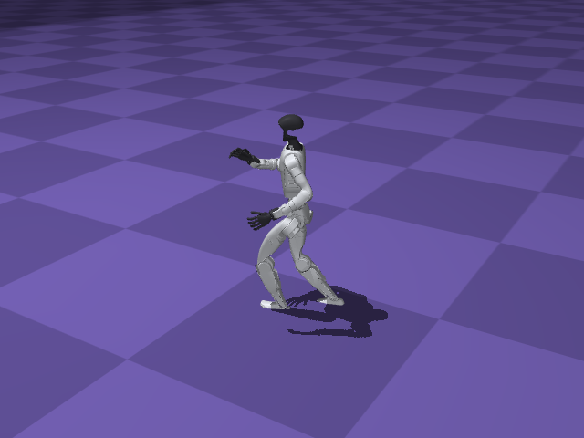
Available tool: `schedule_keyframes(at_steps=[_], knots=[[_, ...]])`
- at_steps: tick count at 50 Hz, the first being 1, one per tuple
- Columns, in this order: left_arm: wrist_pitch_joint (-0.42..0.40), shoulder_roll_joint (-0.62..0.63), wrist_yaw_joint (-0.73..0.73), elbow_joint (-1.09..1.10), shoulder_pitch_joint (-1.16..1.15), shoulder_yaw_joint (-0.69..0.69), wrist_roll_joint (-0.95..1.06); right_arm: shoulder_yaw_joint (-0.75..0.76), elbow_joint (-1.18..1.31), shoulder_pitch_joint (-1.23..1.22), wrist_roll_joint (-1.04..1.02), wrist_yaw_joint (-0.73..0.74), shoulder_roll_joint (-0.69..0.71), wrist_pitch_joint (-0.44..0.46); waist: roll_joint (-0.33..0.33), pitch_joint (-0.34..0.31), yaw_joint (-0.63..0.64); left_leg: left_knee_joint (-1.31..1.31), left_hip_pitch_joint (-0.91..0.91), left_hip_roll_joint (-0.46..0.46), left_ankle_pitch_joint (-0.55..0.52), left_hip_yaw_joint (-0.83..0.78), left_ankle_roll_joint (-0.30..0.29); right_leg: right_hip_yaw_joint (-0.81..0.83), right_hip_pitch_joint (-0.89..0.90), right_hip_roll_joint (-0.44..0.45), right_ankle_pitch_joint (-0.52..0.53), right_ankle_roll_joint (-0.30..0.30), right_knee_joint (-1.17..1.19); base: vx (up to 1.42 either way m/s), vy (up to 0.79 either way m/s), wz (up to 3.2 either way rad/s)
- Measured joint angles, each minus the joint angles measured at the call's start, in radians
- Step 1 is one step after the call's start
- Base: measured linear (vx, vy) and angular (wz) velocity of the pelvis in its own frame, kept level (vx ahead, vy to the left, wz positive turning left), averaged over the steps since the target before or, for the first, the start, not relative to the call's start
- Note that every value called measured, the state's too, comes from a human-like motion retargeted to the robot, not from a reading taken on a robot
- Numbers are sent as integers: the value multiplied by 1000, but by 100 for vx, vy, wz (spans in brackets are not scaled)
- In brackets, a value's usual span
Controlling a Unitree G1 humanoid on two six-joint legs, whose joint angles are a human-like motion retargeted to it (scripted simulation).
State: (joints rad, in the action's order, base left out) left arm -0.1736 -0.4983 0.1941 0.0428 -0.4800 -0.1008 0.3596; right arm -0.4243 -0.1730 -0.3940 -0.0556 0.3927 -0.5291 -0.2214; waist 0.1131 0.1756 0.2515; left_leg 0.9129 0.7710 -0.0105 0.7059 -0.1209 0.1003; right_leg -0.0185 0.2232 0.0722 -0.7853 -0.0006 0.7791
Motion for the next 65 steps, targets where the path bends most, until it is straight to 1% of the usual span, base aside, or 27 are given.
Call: schedule_keyframes(at_steps=[3, 5, 7, 8, 10, 12, 13, 15, 17, 20, 22, 24, 25, 27, 30, 33, 35, 38, 42, 45, 48, 50, 54, 57, 61, 63, 65], knots=[[-16, 19, 10, -16, 0, 14, -3, -38, 44, 19, -19, -38, 21, 4, 31, -10, -1, 65, -43, -75, 4, -33, 37, -14, -21, -78, -7, 43, 179, 52, 16, 45], [-27, 38, 23, -28, 17, 19, -18, -58, 78, 64, -29, -66, 33, 7, 43, -13, -14, 118, -68, -113, 43, -57, 73, 12, -11, -158, 55, 70, 327, 49, 14, 22], [-34, 60, 44, -41, 60, 20, -51, -67, 125, 128, -35, -99, 47, 5, 60, -31, -45, 122, -121, -166, 75, -88, 110, 29, 27, -260, 111, 81, 492, 47, 13, 20], [-36, 70, 55, -47, 88, 19, -69, -69, 148, 165, -38, -110, 52, 4, 66, -41, -66, 122, -146, -187, 90, -100, 123, 36, 57, -307, 126, 75, 572, 47, 11, 20], [-38, 90, 83, -54, 167, 15, -106, -58, 193, 243, -43, -125, 51, -4, 80, -60, -118, 78, -206, -236, 97, -119, 138, 42, 141, -403, 113, 44, 698, 49, 8, 23], [-39, 100, 108, -60, 244, 15, -133, -34, 225, 335, -40, -131, 36, -14, 74, -67, -180, 16, -272, -260, 98, -116, 129, 54, 239, -454, 55, 3, 744, 54, 4, 24], [-39, 103, 119, -66, 280, 16, -142, -18, 234, 383, -36, -130, 24, -20, 65, -66, -212, -18, -308, -264, 96, -109, 119, 63, 288, -464, 23, -15, 741, 57, 0, 22], [-44, 103, 134, -83, 337, 21, -158, 22, 237, 481, -27, -127, -7, -35, 38, -61, -275, -84, -377, -258, 90, -93, 89, 87, 376, -458, -29, -39, 686, 58, -4, 20], [-58, 95, 142, -102, 378, 21, -175, 74, 217, 582, -18, -118, -43, -46, 4, -47, -327, -149, -442, -232, 77, -92, 54, 110, 447, -415, -41, -35, 568, 59, -7, 18], [-84, 80, 139, -120, 414, 3, -197, 159, 172, 720, -11, -105, -88, -54, -55, -18, -373, -211, -513, -170, 56, -97, -4, 134, 509, -303, -12, 6, 325, 58, -10, 6], [-98, 70, 126, -118, 421, -19, -204, 213, 136, 792, -12, -96, -106, -56, -91, 2, -373, -209, -535, -115, 50, -96, -33, 140, 515, -219, 26, 37, 165, 53, -11, -10], [-104, 67, 112, -111, 411, -38, -209, 249, 111, 834, -16, -86, -114, -61, -109, 14, -372, -152, -541, -68, 57, -97, -47, 136, 515, -167, 59, 56, 104, 46, -11, 7], [-103, 67, 106, -106, 398, -45, -213, 258, 106, 842, -19, -80, -114, -64, -108, 15, -375, -104, -541, -53, 65, -98, -51, 127, 523, -158, 68, 63, 124, 43, -12, 25], [-96, 68, 93, -83, 364, -61, -221, 273, 87, 844, -26, -60, -111, -67, -111, 19, -367, 11, -533, -12, 74, -87, -48, 119, 513, -126, 86, 54, 175, 44, -13, 29], [-67, 74, 77, -23, 302, -85, -247, 282, 54, 794, -48, -17, -104, -62, -122, 3, -333, 258, -489, 87, 48, -67, -39, 128, 482, -67, 72, 10, 261, 43, -15, 20], [-27, 74, 75, 49, 253, -101, -284, 260, 25, 654, -97, 44, -104, -41, -136, -27, -264, 475, -369, 184, 48, -31, -5, 155, 439, -4, 35, -36, 293, 43, -14, -2], [-7, 67, 79, 89, 235, -95, -294, 217, 20, 517, -134, 85, -106, -18, -135, -36, -208, 505, -264, 209, 73, -3, 16, 160, 401, 38, 35, -48, 255, 46, -11, -20], [4, 40, 80, 128, 184, -74, -284, 140, 6, 352, -151, 103, -112, 4, -90, -21, -137, 358, -134, 137, 79, 24, 16, 128, 347, 40, 49, -41, 196, 48, -6, -15], [9, 3, 84, 170, 124, -46, -253, 46, -1, 215, -153, 94, -116, 11, -13, 15, -93, 109, -43, -14, -22, 56, -13, 75, 307, -5, 38, -27, 158, 44, 0, 11], [12, -2, 96, 194, 93, -35, -246, 1, 6, 192, -162, 81, -110, 13, 7, 26, -71, 107, -22, -67, -51, 60, -11, 49, 303, -22, -4, -23, 223, 32, 7, 7], [8, 8, 118, 216, 86, -23, -252, -33, 32, 193, -181, 63, -96, 15, 22, 20, -76, 121, -56, -110, -24, 45, 34, 1, 287, -39, -31, 1, 305, 24, 12, 20], [6, 22, 136, 233, 95, -23, -264, -55, 51, 199, -200, 50, -89, 14, 45, -7, -96, 99, -112, -168, -17, 24, 66, -29, 276, -89, -28, 41, 402, 18, 14, 42], [7, 43, 169, 247, 113, -54, -307, -102, 76, 228, -226, 31, -78, 17, 57, -31, -128, 124, -131, -229, 1, -3, 105, -35, 322, -156, 100, 109, 633, 7, 13, 26], [1, 42, 198, 247, 128, -81, -347, -127, 91, 243, -235, 27, -71, 14, 66, -33, -140, 132, -121, -256, -5, -18, 118, -37, 348, -188, 148, 123, 749, -1, 9, 16], [-14, 36, 243, 236, 143, -94, -380, -135, 113, 244, -231, 35, -65, 12, 91, -26, -134, 126, -87, -283, -44, -26, 111, -52, 316, -173, 152, 127, 764, -9, 4, 16], [-21, 36, 270, 229, 138, -84, -380, -131, 123, 232, -227, 39, -62, 11, 108, -29, -122, 116, -71, -293, -76, -27, 98, -65, 273, -149, 131, 121, 713, -18, 1, 16], [-27, 40, 293, 227, 128, -66, -370, -120, 123, 208, -225, 47, -66, 9, 121, -38, -105, 108, -54, -296, -108, -26, 82, -75, 225, -122, 85, 97, 633, -24, 0, 11]])
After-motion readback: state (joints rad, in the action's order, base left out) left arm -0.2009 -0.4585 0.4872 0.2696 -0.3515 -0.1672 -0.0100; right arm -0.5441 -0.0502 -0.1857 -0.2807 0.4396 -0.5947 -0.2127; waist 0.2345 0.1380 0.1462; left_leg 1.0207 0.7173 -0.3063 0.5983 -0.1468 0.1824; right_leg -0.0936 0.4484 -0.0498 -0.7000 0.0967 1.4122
